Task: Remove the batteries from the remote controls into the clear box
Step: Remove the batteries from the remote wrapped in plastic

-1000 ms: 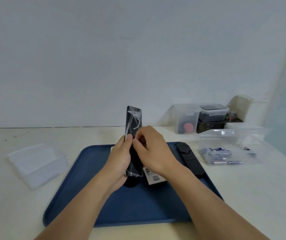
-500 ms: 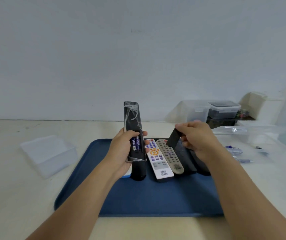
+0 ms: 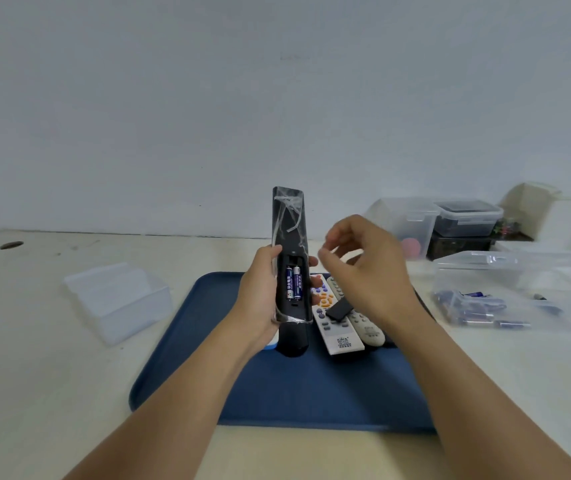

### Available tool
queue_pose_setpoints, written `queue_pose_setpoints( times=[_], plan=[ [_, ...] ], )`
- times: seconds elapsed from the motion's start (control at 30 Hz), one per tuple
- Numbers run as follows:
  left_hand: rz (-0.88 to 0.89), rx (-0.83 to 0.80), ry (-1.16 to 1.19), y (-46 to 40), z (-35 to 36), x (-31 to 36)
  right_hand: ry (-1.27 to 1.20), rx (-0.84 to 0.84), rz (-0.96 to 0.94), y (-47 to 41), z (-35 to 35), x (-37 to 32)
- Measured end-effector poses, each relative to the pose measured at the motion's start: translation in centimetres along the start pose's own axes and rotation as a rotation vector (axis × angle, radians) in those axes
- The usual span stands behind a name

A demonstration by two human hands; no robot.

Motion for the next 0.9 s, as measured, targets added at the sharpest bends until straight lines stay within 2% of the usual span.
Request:
queue_pose_setpoints(
  times=[0.07, 0.17, 0.37, 0.6, 0.9],
  plan=[
    [0.033, 0.023, -0.054, -0.1, -0.5, 0.1, -0.046, -0.105, -0.052, 0.6, 1.7, -1.3],
    [0.069, 0.009, -0.087, -0.3, -0.6, 0.1, -0.007, -0.176, -0.092, 1.0, 2.7, -1.7],
    [0.067, 0.011, -0.107, -0.4, -0.6, 0.0, 0.018, -0.205, -0.126, 1.2, 3.7, -1.5],
    [0.147, 0.056, -0.282, 0.1, -0.5, 0.4, 0.118, -0.241, -0.150, 1.3, 4.9, -1.2],
    [0.075, 0.020, -0.143, -0.4, -0.1, -1.2, 0.113, -0.224, -0.132, 1.0, 5.0, -0.4]
  ],
)
Point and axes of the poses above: each hand's wrist, its own y-axis away from the middle knuckle, its own z-axis out of the palm, x = y × z, the point moved 10 cm from there along -y, towards the middle knuckle, and after that the axes turned 4 degrees about -x, right-handed, at the moved point
